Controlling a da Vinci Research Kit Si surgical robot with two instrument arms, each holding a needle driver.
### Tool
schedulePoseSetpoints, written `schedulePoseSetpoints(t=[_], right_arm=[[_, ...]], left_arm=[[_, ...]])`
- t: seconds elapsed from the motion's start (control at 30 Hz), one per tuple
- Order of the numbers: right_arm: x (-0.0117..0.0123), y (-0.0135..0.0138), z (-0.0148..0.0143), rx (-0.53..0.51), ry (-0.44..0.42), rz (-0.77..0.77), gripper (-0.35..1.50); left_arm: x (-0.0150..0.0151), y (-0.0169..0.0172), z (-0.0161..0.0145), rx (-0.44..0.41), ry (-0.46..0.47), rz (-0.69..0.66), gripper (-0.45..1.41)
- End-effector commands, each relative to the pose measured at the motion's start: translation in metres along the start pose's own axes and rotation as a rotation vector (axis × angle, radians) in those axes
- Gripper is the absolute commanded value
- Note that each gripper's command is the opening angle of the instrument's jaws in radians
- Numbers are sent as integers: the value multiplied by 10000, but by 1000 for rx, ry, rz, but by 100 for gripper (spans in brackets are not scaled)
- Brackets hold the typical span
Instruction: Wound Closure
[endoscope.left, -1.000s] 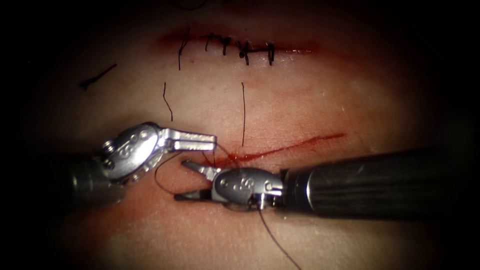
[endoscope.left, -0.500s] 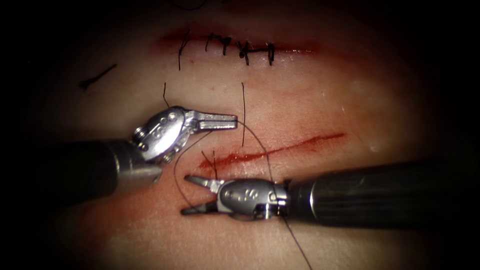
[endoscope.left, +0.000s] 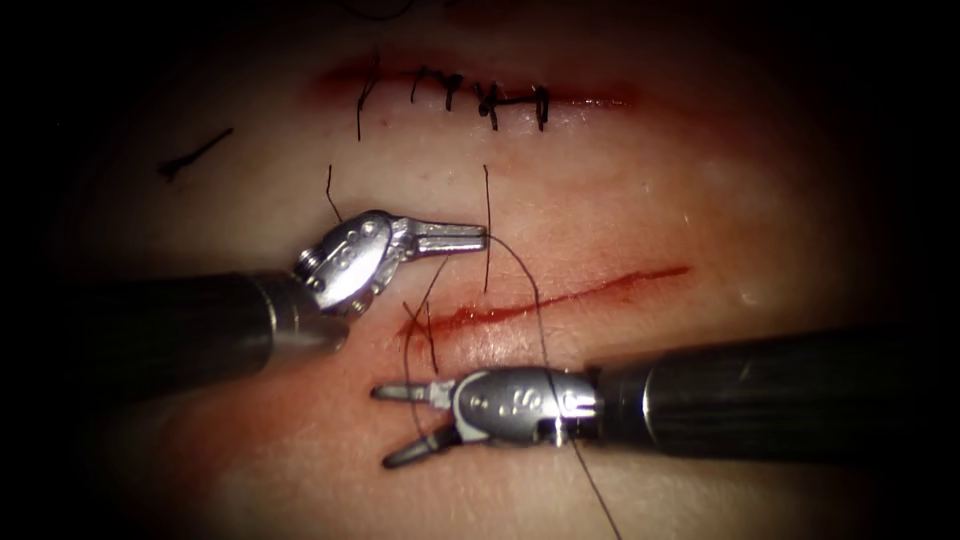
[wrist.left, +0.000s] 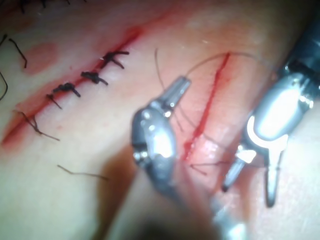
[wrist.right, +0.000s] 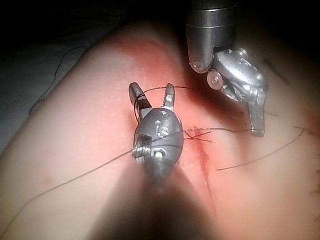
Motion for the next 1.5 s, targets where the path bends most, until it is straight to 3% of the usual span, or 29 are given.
schedulePoseSetpoints(t=[0.03, 0.17, 0.37, 0.67, 0.7, 0.73, 0.8, 1.13, 1.27, 1.5], right_arm=[[-12, -5, 10, 14, 36, 31, 64], [-16, -7, 12, 30, 127, 70, 61], [-10, -11, 4, -29, 302, 124, 61], [24, -13, -8, -73, 447, 162, 57], [27, -12, -10, -74, 453, 164, 32], [29, -13, -11, -74, 457, 166, -15], [31, -13, -11, -83, 455, 169, -32], [32, -6, -28, -189, 451, 205, -35], [36, -2, -54, -271, 491, 239, -35], [35, 7, -81, -459, 465, 284, -35]], left_arm=[[-8, -2, 6, -2, 2, -1, -45], [-9, -1, 7, -2, 2, 0, -45], [-14, 1, 3, -9, 1, 4, -45], [-30, 1, -1, -15, -2, 1, -45], [-31, 1, -1, -14, 1, -3, -45], [-33, 1, -2, -14, 0, -2, -45], [-36, 2, -2, -13, 4, -4, -45], [-44, 14, -9, -3, 14, -13, -45], [-43, 18, -21, 6, 18, -14, -45], [-41, 27, -32, 23, 44, -13, -45]])
